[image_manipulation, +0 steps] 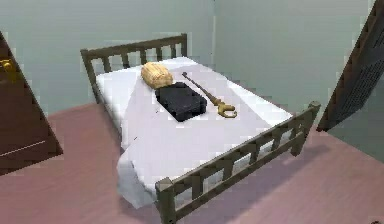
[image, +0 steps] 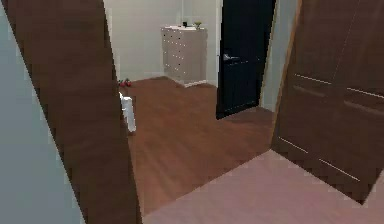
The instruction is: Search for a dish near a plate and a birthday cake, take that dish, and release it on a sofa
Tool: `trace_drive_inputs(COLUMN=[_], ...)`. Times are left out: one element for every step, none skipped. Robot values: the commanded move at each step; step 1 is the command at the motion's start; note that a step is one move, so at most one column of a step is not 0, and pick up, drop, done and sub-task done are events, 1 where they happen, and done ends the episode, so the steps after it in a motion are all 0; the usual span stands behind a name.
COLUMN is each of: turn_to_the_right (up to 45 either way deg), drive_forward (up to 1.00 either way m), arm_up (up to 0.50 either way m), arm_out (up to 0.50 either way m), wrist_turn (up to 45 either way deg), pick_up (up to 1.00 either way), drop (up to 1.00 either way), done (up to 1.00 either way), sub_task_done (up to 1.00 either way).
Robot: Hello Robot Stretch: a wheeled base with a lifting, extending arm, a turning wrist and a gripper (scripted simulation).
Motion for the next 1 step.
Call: trace_drive_inputs(turn_to_the_right=[45.0], drive_forward=[0.0], arm_up=[0.0], arm_out=[0.0], wrist_turn=[0.0], pick_up=[0.0], drop=[0.0], done=[0.0], sub_task_done=[0.0])
